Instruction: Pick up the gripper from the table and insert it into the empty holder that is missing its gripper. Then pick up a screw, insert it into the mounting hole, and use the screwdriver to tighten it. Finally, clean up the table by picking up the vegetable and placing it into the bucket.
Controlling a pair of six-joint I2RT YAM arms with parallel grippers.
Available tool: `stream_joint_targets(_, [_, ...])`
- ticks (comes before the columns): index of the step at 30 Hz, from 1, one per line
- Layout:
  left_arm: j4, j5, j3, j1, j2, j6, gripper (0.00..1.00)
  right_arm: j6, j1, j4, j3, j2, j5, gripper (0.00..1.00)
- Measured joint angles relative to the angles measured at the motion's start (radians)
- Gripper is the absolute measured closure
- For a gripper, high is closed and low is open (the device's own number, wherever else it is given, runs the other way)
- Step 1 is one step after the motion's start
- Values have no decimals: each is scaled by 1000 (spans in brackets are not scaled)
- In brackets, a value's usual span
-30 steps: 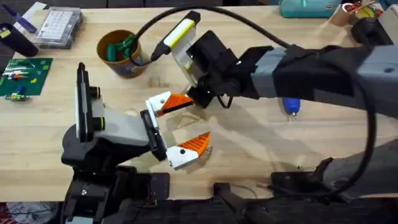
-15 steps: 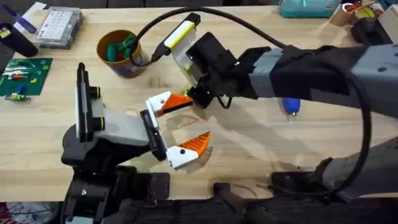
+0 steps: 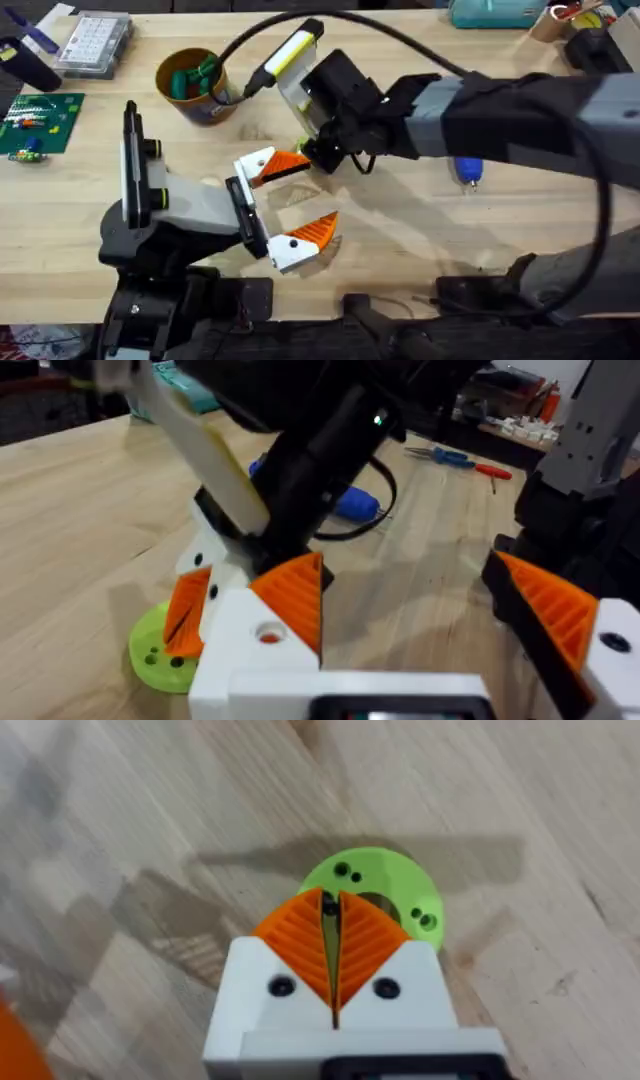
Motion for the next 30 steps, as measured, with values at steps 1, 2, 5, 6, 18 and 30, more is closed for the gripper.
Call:
stream_joint_targets(1, [0, 0, 0, 0, 0, 0, 15, 2, 0, 0, 0, -12, 0, 997])
stream_joint_targets(2, [0, 0, 0, 0, 0, 0, 15, 4, 0, 0, 0, -28, 0, 997])
stream_joint_targets(5, [0, 0, 0, 0, 0, 0, 15, 4, 0, 1, 0, -82, 0, 997])
stream_joint_targets(6, [0, 0, 0, 0, 0, 0, 15, 5, 0, 1, 0, -100, 0, 997])
stream_joint_targets(18, [0, 0, 0, 0, 0, 0, 15, 6, -83, -178, 91, -191, 0, 997])
stream_joint_targets(30, [0, 0, 0, 0, 0, 0, 15, -7, -108, -486, 367, -191, -1, 997])
